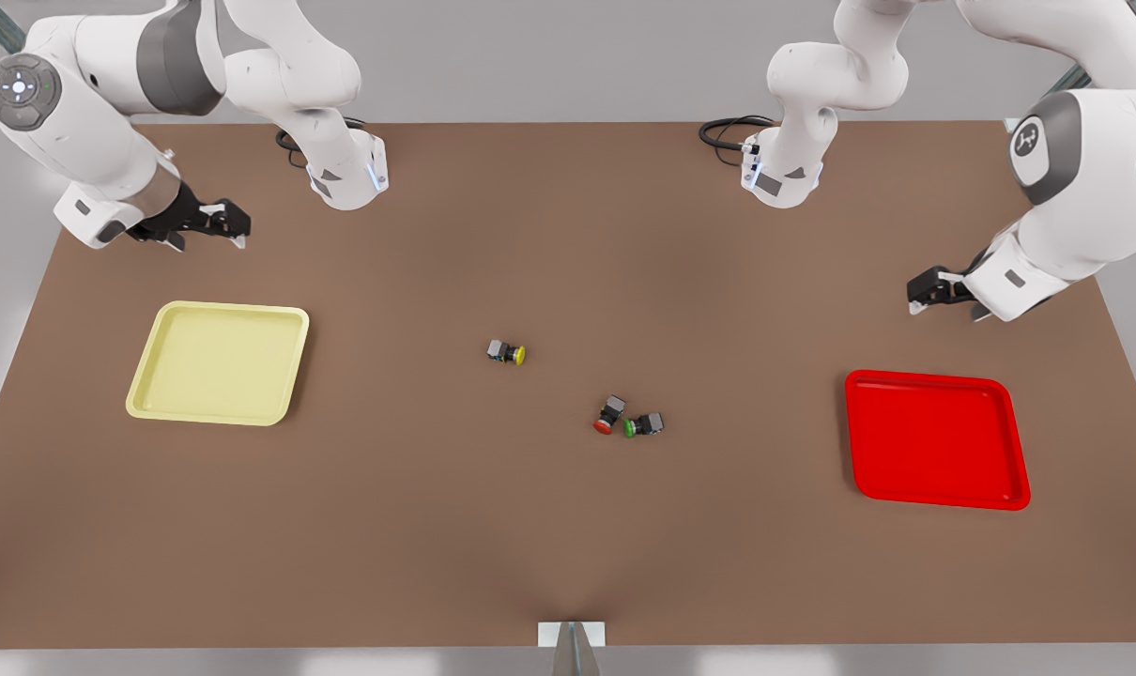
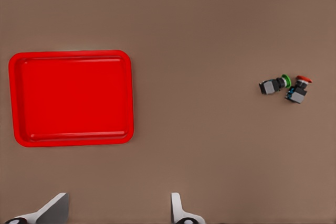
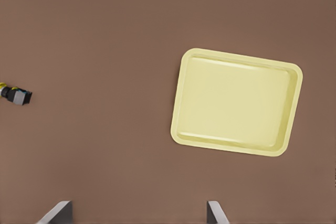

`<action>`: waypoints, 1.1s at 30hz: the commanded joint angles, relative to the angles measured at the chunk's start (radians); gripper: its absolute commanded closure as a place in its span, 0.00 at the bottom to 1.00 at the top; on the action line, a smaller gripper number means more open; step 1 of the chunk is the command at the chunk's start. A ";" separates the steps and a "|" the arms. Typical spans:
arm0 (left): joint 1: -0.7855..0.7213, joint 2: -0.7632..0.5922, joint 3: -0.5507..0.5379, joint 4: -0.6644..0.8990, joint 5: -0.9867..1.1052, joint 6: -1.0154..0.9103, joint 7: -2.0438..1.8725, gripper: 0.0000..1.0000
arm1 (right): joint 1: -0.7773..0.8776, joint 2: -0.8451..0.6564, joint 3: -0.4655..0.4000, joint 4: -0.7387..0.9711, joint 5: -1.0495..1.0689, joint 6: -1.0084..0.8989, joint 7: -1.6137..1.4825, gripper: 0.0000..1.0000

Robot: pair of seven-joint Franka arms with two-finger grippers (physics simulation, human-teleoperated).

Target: Place the switches on the corresponding trays according to their colors

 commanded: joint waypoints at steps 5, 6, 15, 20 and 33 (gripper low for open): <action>0.003 0.002 -0.010 0.033 -0.001 -0.028 -0.003 0.00 | 0.008 0.000 0.002 0.009 0.001 0.004 -0.006 0.00; 0.003 0.006 -0.013 0.031 0.000 -0.031 0.003 0.00 | 0.011 0.005 0.005 0.020 0.002 0.004 -0.014 0.00; -0.086 0.316 -0.416 0.036 -0.004 0.266 -0.376 0.00 | 0.010 0.425 0.529 0.258 0.088 0.243 -0.276 0.00; -0.124 0.586 -0.538 0.171 0.098 0.489 -0.563 0.00 | 0.060 0.650 0.529 0.278 -0.029 0.423 -0.735 0.00; -0.213 0.790 -0.538 0.237 0.347 0.532 -0.568 0.00 | 0.192 0.661 0.526 0.065 -0.105 0.608 -0.414 0.00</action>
